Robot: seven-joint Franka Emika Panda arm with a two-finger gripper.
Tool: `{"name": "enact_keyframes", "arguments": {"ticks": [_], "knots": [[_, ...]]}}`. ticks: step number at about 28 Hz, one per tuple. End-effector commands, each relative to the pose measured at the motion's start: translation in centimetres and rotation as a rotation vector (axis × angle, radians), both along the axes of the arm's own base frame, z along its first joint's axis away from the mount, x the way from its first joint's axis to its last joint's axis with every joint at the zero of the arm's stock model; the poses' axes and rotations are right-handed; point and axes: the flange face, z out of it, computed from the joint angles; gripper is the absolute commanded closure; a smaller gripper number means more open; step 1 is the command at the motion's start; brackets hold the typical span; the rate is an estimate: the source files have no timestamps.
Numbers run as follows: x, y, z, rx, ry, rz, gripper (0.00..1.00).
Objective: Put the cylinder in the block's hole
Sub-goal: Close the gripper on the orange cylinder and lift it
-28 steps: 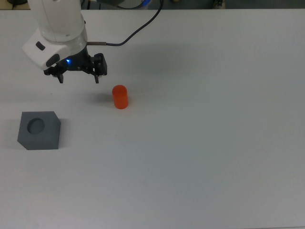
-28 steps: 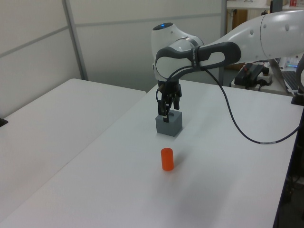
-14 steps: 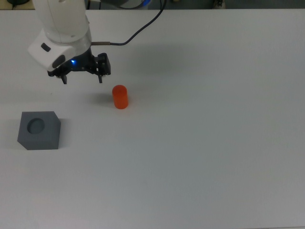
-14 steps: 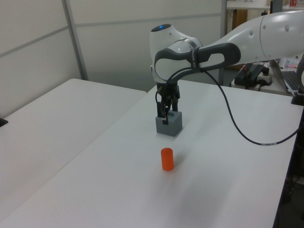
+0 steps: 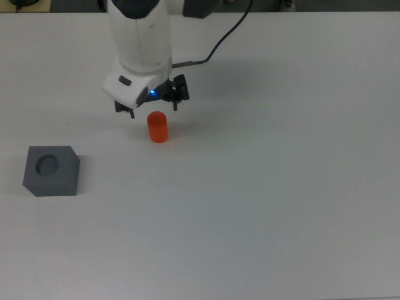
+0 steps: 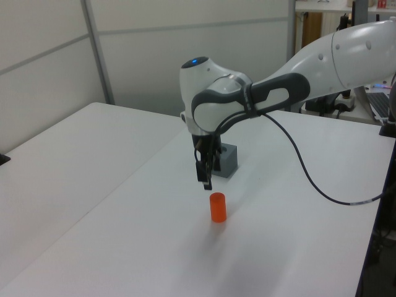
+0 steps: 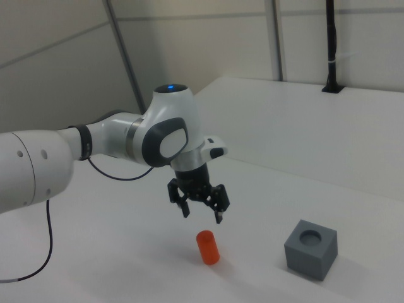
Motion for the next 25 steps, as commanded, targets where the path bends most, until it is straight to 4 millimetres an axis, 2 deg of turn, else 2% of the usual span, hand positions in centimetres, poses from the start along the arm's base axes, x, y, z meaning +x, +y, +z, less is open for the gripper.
{"name": "enact_keyframes", "arguments": {"ticks": [1,4,11,13,14,15,16,19,20,21,25], "knots": [[-0.4,1.7,-2.4,-0.019,0.021,0.040,0.00],[-0.2,2.0,-4.1,-0.049,0.047,0.063,0.00],[0.2,1.6,-5.6,-0.103,0.063,0.070,0.01],[0.2,1.5,-5.6,-0.119,0.065,0.078,0.13],[0.1,1.4,-6.0,-0.124,0.071,0.080,0.21],[0.2,1.4,-6.2,-0.128,0.074,0.082,0.39],[0.2,1.4,-6.1,-0.128,0.072,0.084,0.47],[0.2,1.4,-6.2,-0.128,0.074,0.085,0.62],[0.2,1.4,-6.1,-0.128,0.073,0.085,0.72],[0.2,1.5,-6.1,-0.128,0.072,0.087,0.77],[0.2,1.5,-6.1,-0.127,0.074,0.086,0.93]]}}
